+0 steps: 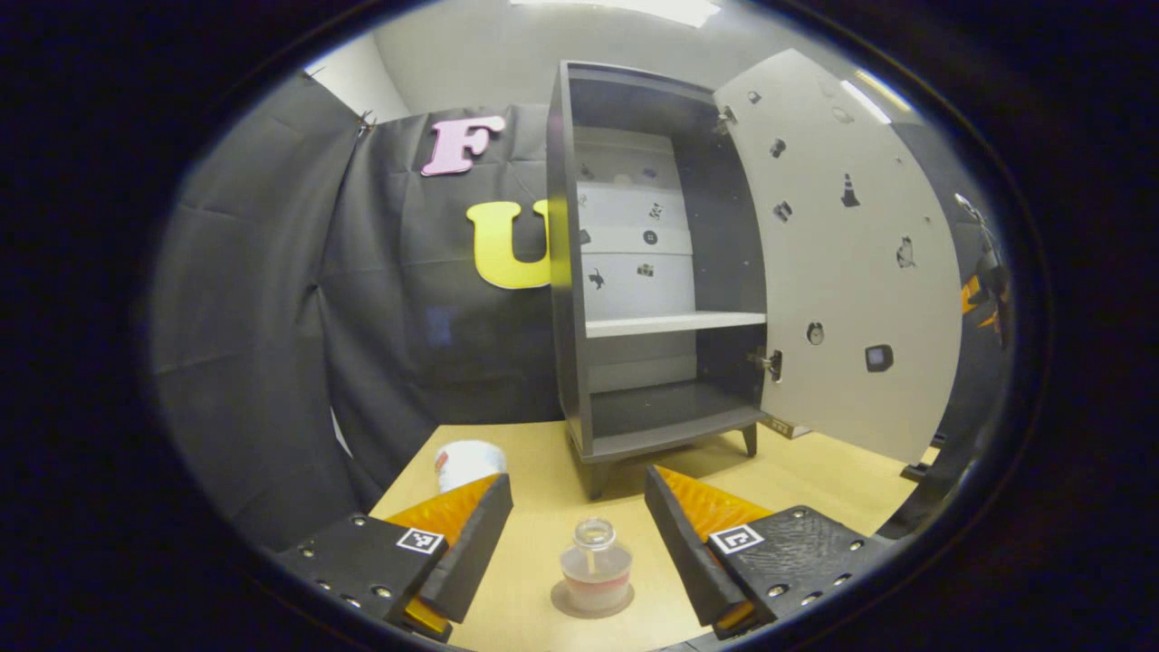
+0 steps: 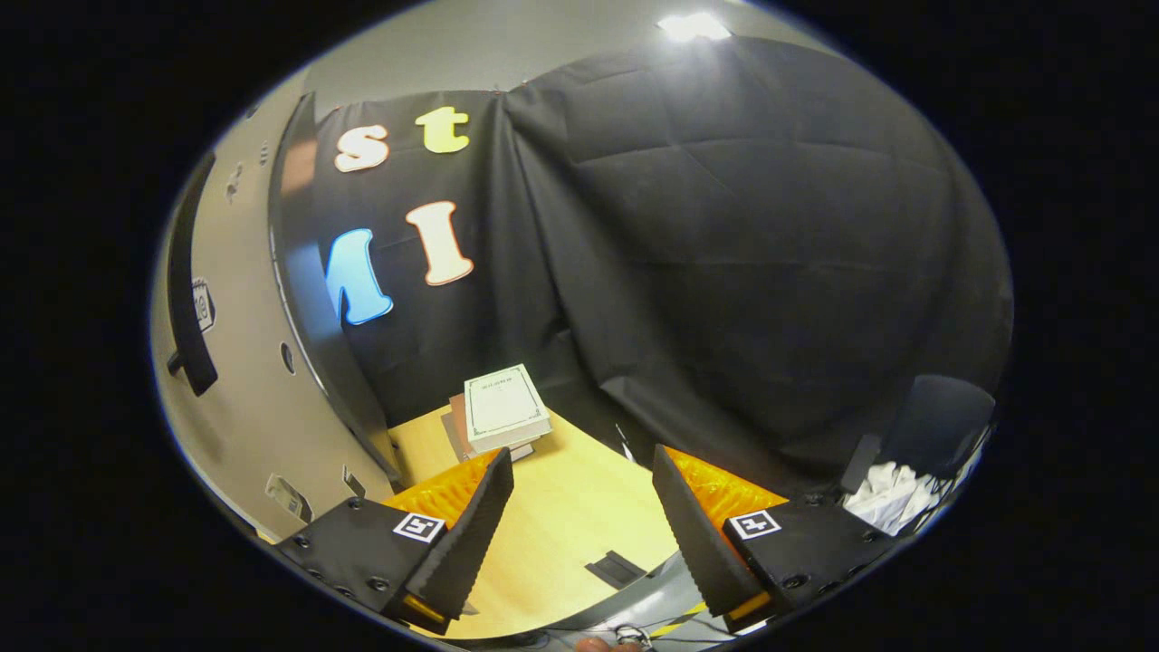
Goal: Open the cabinet door with the right hand, grasp the bottle in the cabinet with the left hand and place it on the coaster, then close the cabinet door with the right hand.
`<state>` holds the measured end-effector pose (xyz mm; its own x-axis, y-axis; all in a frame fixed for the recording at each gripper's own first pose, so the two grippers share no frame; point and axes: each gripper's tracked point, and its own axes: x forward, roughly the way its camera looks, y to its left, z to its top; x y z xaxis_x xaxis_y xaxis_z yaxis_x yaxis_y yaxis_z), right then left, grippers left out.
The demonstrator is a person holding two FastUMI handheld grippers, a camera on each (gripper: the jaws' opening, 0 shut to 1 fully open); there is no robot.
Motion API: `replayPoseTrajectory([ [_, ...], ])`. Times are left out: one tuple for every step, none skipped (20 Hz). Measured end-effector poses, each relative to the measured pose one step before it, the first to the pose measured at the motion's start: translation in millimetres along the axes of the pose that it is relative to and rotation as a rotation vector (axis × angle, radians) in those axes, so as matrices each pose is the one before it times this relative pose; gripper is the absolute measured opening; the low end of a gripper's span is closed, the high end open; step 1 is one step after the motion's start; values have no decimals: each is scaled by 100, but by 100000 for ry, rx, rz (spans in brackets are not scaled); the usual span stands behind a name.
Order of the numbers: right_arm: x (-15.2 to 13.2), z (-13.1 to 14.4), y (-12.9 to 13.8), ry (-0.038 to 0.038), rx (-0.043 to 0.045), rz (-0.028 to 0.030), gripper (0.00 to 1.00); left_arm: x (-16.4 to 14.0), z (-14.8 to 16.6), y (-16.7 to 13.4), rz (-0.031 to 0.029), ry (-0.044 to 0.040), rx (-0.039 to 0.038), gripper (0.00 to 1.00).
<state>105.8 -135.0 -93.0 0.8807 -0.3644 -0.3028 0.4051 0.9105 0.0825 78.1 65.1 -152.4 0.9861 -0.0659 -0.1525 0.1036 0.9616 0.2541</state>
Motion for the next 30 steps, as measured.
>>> replayPoseTrajectory([
  [-3, 988, 302, -2426, -1743, 1514, 98, -218, 1154, 10, 1414, 663, -533, 89],
  [113, 1014, 305, -3068, -704, 1921, 98, -299, 1513, -163, 1526, -294, -805, 89],
  [383, 911, 447, -3264, -205, 2287, 98, -116, 1245, -484, -255, -851, -2258, 91],
  [588, 237, 904, -1552, 35, 3545, 93, -126, 1098, -1097, -2186, 392, -4327, 89],
  [599, 146, 826, -712, -128, 3522, 93, 193, 758, -1576, -1922, 348, -5821, 89],
  [604, 179, 336, -310, -286, 2452, 93, 80, 1080, -1742, -1816, -201, -5229, 89],
  [282, 155, 345, -245, -857, 2353, 98, 103, 1374, -1637, -1134, -1277, -3344, 91],
  [255, 305, 178, -573, -1075, 1947, 98, 126, 1350, -1302, 56, -1245, -666, 90],
  [183, 513, 238, -822, -853, 2178, 93, 46, 853, -847, 1394, -200, 1368, 90],
  [164, 453, 342, -428, -46, 2710, 93, -94, 823, -603, 2042, 539, 2782, 90],
  [232, 629, 459, -513, 494, 3222, 93, -158, 510, -625, 1930, 821, 3013, 90],
  [155, 630, 325, -443, 1092, 2987, 98, -279, 880, -983, -81, -275, 2229, 91],
  [96, 836, 424, -407, 1565, 3370, 93, -133, 434, -1262, -861, 848, 954, 91],
  [62, 858, 457, -767, 1360, 3503, 93, -174, 206, -1178, -1191, 1320, -120, 90],
  [-61, 927, 345, -883, -40, 3431, 93, -216, 132, -902, -473, 1016, -1007, 91],
  [91, 724, 162, -657, -1229, 2602, 93, -188, 269, -860, 289, 670, -1593, 91],
  [140, 590, -101, 425, -1360, 1696, 98, -249, 113, -462, 1498, 1310, -2524, 90],
  [-7, 223, 302, 1278, -495, 2661, 98, -220, 102, -451, 1808, 1307, -2453, 90],
  [-142, 254, 690, 1288, 185, 3442, 98, -326, 279, -332, 2491, 446, -2047, 89],
  [-135, 606, 567, 299, 382, 3663, 98, -401, 359, -126, 2766, -143, -1307, 89],
  [-146, 458, 892, 296, 447, 4154, 98, -344, 266, -135, 2431, -93, -92, 89],
  [-67, 283, 918, 619, 72, 4181, 93, -431, 370, 15, 2232, -482, 1042, 89],
  [-13, 335, 931, 487, -528, 4039, 93, -409, 348, 178, 2531, -966, 1427, 89],
  [0, 320, 710, 454, -902, 3215, 93, -507, 465, 403, 2417, -1088, 1207, 89],
  [-115, 437, 690, 163, -562, 2937, 98, -345, 204, 447, 2560, -774, 410, 89],
  [-100, 348, 695, -76, 110, 2616, 98, -446, 209, 522, 1985, -550, -413, 89],
  [-34, 416, 455, -344, 358, 1601, 98, -269, 76, 286, 1162, -579, -629, 89],
  [-89, 352, -110, -387, 35, -418, 98, -113, 108, 348, 990, -546, -410, 89],
  [-70, 391, -270, -453, 114, -961, 98, 188, -179, 516, 1161, 284, -331, 89],
  [-93, 369, 375, -607, 532, 223, 98, 431, -159, 359, 585, 438, -402, 89],
])
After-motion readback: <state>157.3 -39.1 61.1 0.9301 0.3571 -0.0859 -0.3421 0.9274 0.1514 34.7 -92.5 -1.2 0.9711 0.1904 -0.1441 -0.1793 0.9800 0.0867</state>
